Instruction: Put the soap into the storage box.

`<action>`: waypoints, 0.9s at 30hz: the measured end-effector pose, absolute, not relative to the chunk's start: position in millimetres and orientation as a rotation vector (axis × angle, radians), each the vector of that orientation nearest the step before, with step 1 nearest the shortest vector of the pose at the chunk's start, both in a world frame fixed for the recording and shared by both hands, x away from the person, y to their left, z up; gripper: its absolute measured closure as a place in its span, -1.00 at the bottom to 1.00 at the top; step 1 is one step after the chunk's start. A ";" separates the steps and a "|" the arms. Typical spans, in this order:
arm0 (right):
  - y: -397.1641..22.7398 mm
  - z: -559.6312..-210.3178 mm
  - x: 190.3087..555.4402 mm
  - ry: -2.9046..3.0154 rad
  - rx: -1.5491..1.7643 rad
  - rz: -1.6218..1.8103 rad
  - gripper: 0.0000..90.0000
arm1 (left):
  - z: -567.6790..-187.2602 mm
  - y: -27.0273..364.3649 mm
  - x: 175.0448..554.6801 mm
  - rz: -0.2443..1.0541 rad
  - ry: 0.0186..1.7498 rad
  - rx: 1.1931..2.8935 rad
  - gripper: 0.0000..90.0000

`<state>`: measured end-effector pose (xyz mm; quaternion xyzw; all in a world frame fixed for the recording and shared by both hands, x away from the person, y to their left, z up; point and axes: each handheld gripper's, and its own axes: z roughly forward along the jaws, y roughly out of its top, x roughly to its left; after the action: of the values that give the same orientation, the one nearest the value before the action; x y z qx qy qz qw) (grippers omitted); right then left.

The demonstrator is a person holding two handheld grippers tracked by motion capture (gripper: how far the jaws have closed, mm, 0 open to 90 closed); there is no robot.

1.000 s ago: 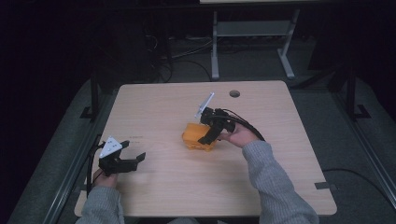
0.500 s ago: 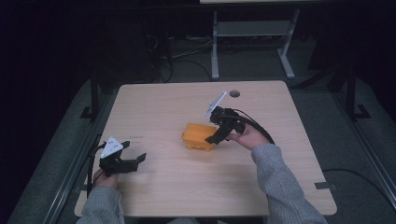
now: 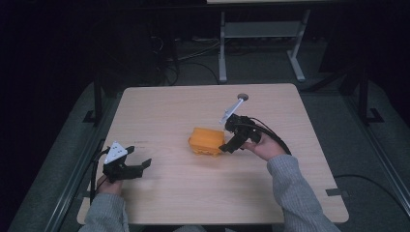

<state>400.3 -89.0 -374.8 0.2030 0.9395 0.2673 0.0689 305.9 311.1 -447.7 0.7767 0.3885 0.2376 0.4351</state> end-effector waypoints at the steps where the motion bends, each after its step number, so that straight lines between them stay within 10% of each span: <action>1: -89.0 -374.8 400.3 2.829 0.611 0.805 -0.62 | -447.7 311.1 305.9 0.591 0.967 1.933 -0.69; 27: -128.9 -392.0 376.7 2.811 0.734 0.836 -0.62 | -448.6 309.6 305.9 0.588 0.969 1.945 -0.69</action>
<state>376.7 -128.9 -392.0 0.2424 0.9282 0.2760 0.0592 305.9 309.6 -448.6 0.7798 0.3884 0.2358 0.4307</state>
